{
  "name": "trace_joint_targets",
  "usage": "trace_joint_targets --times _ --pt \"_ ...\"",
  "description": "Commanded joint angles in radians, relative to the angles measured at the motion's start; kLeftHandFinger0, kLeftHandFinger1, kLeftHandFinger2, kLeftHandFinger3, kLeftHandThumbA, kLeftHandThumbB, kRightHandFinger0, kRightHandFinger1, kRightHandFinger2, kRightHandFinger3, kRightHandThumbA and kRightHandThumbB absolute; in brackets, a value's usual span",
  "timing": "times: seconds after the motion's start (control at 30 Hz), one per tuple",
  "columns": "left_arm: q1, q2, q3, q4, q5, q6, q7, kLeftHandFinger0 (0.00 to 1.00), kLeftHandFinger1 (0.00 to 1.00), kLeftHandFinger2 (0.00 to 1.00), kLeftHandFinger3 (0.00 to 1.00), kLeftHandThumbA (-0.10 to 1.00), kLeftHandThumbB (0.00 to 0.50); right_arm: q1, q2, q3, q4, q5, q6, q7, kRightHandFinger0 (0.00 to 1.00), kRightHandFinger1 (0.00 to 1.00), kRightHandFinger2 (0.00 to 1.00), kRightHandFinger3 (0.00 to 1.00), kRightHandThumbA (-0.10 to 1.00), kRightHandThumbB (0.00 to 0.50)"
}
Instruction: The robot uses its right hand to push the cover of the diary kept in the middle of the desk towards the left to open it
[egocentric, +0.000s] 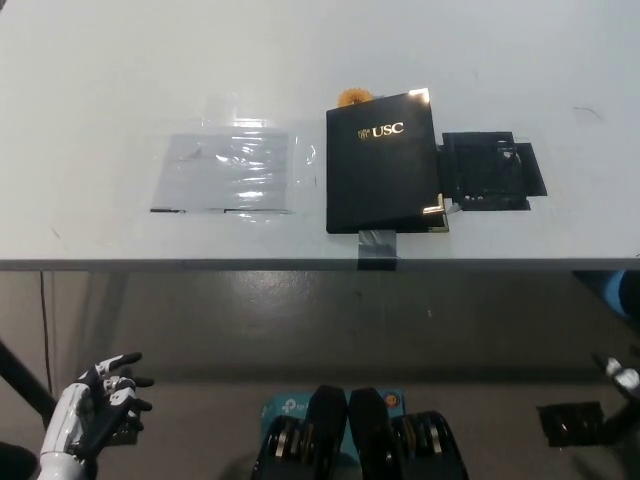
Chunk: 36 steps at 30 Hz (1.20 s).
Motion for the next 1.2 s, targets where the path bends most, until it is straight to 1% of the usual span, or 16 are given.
trace_joint_targets --times 0.0,0.07,0.13,0.3,0.4,0.43,0.53,0.57,0.67,0.8,0.83,0.93,0.97,1.1,1.13,1.17 --pt "-0.014 0.007 -0.001 -0.015 -0.009 0.000 -0.005 0.32 0.38 0.49 0.66 0.38 0.245 -0.055 -0.025 0.057 -0.125 0.003 0.065 0.052 0.76 0.84 0.91 0.96 1.00 0.186" --pt "-0.014 0.008 -0.001 -0.016 -0.011 -0.001 -0.008 0.31 0.39 0.49 0.66 0.37 0.236 -0.072 -0.031 0.082 -0.170 0.004 0.090 0.058 0.78 0.86 0.93 0.98 1.00 0.194" --pt "-0.015 0.006 0.002 -0.015 -0.015 0.005 -0.007 0.31 0.39 0.50 0.67 0.37 0.256 -0.121 -0.033 0.117 -0.248 -0.009 0.131 0.060 0.75 0.83 0.89 0.94 1.00 0.233" --pt "-0.019 0.007 0.000 -0.019 -0.017 0.007 -0.012 0.34 0.40 0.51 0.66 0.37 0.264 -0.208 -0.049 0.148 -0.345 0.005 0.190 0.069 0.75 0.82 0.87 0.94 1.00 0.250" --pt "-0.021 0.008 0.002 -0.008 -0.021 -0.005 -0.015 0.32 0.39 0.50 0.65 0.36 0.283 -0.255 -0.051 0.154 -0.378 0.017 0.237 0.067 0.76 0.83 0.88 0.95 1.00 0.228" --pt "-0.020 0.008 0.002 -0.009 -0.021 -0.003 -0.015 0.31 0.39 0.51 0.65 0.37 0.284 -0.296 -0.044 0.148 -0.366 0.026 0.245 0.060 0.74 0.81 0.86 0.94 1.00 0.196" --pt "-0.028 0.010 0.007 -0.002 -0.027 -0.012 -0.017 0.30 0.39 0.50 0.65 0.38 0.305 -0.362 -0.031 0.136 -0.300 0.034 0.242 0.050 0.75 0.82 0.86 0.93 1.00 0.189" --pt "-0.028 0.010 0.005 -0.003 -0.021 -0.005 -0.013 0.30 0.39 0.50 0.64 0.40 0.329 -0.383 -0.029 0.137 -0.272 0.017 0.241 0.042 0.74 0.82 0.86 0.94 1.00 0.180" --pt "-0.023 0.011 0.005 -0.006 -0.021 -0.003 -0.016 0.31 0.39 0.50 0.66 0.39 0.291 -0.433 -0.015 0.146 -0.182 -0.006 0.226 0.032 0.72 0.80 0.85 0.93 1.00 0.174" --pt "-0.023 0.009 0.005 -0.009 -0.017 0.000 -0.013 0.30 0.39 0.50 0.67 0.39 0.292 -0.489 0.042 0.123 -0.112 0.019 0.273 -0.005 0.74 0.81 0.85 0.92 1.00 0.215" --pt "-0.023 0.008 0.005 -0.011 -0.017 0.002 -0.011 0.30 0.39 0.51 0.67 0.39 0.286 -0.521 0.093 0.091 -0.070 0.047 0.294 -0.045 0.75 0.81 0.85 0.93 1.00 0.212" --pt "-0.022 0.008 0.006 -0.011 -0.018 0.002 -0.011 0.30 0.39 0.51 0.66 0.38 0.284 -0.563 0.158 0.024 -0.019 0.100 0.321 -0.084 0.80 0.85 0.88 0.95 1.00 0.194" --pt "-0.022 0.009 0.006 -0.007 -0.022 -0.006 -0.016 0.30 0.39 0.50 0.67 0.38 0.275 -0.598 0.206 -0.021 0.047 0.126 0.312 -0.124 0.78 0.85 0.89 0.96 1.00 0.187" --pt "-0.022 -0.003 0.002 -0.017 -0.015 0.010 -0.005 0.31 0.39 0.49 0.67 0.38 0.273 -0.640 0.254 -0.084 0.143 0.142 0.293 -0.141 0.75 0.84 0.90 0.97 1.00 0.214" --pt "-0.021 -0.002 0.002 -0.017 -0.018 0.010 -0.008 0.31 0.39 0.49 0.67 0.38 0.272 -0.646 0.266 -0.095 0.159 0.141 0.294 -0.151 0.76 0.85 0.91 0.98 1.00 0.208" --pt "-0.019 -0.002 0.003 -0.018 -0.020 0.007 -0.010 0.31 0.40 0.50 0.67 0.37 0.265 -0.655 0.288 -0.109 0.202 0.144 0.278 -0.172 0.77 0.84 0.89 0.96 1.00 0.176"
